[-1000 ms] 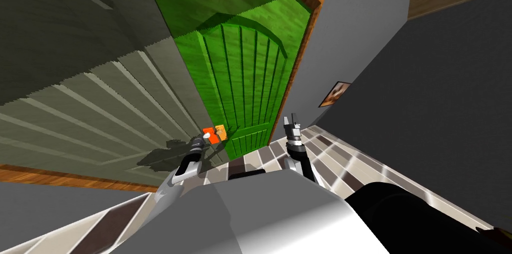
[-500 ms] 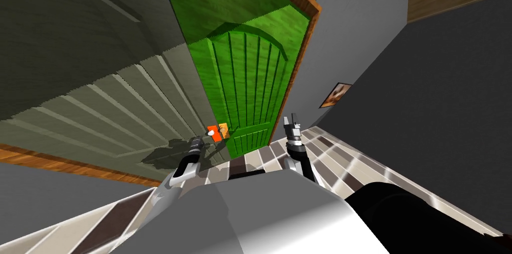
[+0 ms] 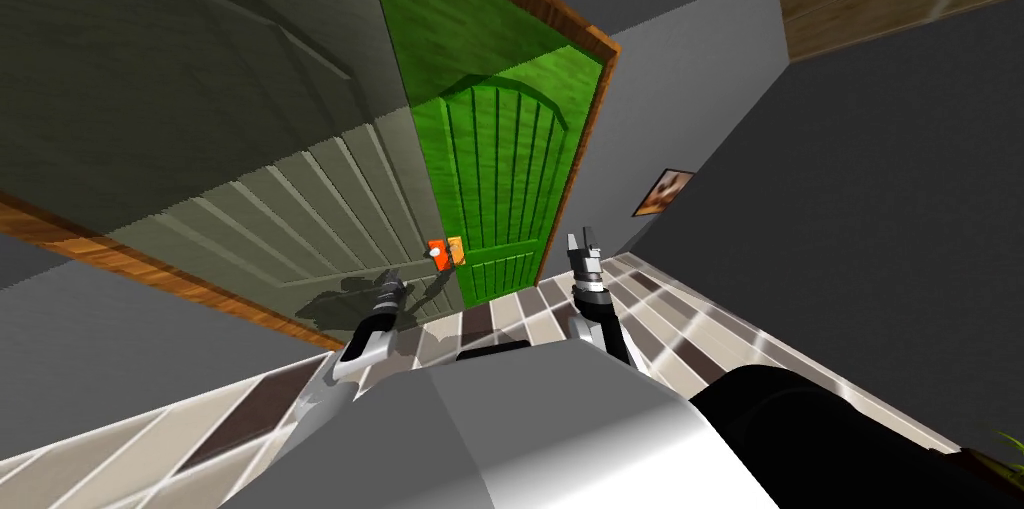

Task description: Pull the door open

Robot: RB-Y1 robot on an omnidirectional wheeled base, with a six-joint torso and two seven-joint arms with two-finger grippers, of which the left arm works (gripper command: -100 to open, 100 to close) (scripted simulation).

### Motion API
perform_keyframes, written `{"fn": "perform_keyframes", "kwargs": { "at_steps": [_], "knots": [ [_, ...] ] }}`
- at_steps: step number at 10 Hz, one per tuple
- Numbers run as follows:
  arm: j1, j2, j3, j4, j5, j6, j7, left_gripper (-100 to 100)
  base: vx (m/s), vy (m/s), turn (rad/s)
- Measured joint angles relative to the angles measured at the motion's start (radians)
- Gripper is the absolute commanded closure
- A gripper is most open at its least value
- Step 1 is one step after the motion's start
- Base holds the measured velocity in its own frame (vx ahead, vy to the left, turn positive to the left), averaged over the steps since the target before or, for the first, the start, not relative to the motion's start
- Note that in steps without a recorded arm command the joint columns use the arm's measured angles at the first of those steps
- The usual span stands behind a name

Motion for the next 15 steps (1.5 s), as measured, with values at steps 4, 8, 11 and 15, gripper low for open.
{"fn": "perform_keyframes", "kwargs": {
  "at_steps": [4,8,11,15],
  "knots": [
    [0.011,-0.003,-0.019,-0.009,0.000,-0.013,0.009,-100,-0.090,-0.045,0.044],
    [0.027,0.031,0.038,0.038,0.009,-0.013,0.008,-100,0.043,0.073,0.083],
    [0.019,0.032,0.057,0.042,0.010,0.000,0.000,-100,0.181,0.016,-0.048],
    [-0.019,0.006,0.023,0.039,0.004,-0.011,-0.002,-100,0.220,-0.076,-0.173]
  ]
}}
